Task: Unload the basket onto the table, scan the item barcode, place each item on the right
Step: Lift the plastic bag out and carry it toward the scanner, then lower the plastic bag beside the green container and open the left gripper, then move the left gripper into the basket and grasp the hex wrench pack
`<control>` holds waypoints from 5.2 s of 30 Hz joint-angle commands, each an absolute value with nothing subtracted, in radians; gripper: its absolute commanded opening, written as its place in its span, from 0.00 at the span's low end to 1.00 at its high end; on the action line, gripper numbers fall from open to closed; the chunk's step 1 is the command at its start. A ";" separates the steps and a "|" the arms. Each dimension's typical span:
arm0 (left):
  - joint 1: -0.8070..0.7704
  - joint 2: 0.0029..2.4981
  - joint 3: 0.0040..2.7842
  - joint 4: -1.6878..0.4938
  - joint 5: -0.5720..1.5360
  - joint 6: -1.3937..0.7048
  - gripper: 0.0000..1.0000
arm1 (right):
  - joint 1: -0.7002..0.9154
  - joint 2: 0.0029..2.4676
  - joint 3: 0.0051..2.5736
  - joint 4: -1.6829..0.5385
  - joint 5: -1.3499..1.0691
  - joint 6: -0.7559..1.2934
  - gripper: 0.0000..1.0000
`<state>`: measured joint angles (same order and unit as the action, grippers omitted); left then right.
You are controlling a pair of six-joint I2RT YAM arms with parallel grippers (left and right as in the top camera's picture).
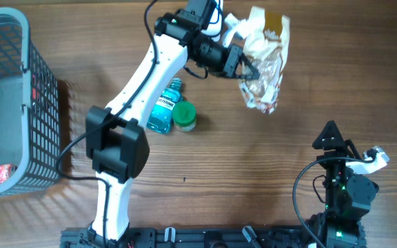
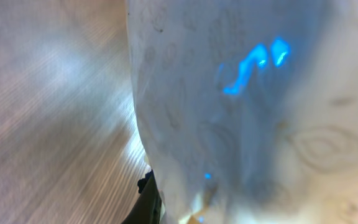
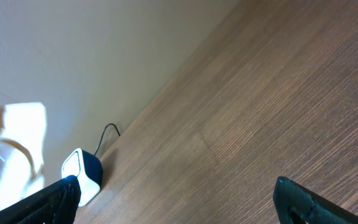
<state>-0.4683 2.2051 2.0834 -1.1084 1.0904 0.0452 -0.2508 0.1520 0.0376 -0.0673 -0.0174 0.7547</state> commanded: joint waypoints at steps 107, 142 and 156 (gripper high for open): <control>0.670 1.830 1.904 -1.222 -0.332 -0.287 1.00 | -0.253 0.153 0.037 -0.064 -0.001 0.736 1.00; 0.600 2.083 1.616 -0.707 -0.005 0.465 1.00 | -0.253 0.153 0.037 -0.064 -0.001 0.736 1.00; 0.601 2.149 1.615 -0.681 0.010 0.464 0.67 | -0.253 0.153 0.037 -0.064 -0.001 0.736 1.00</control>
<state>0.6014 2.1105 1.6199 -0.6834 -0.0044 0.4519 -0.2508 0.1520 0.0376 -0.0669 -0.0170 0.7547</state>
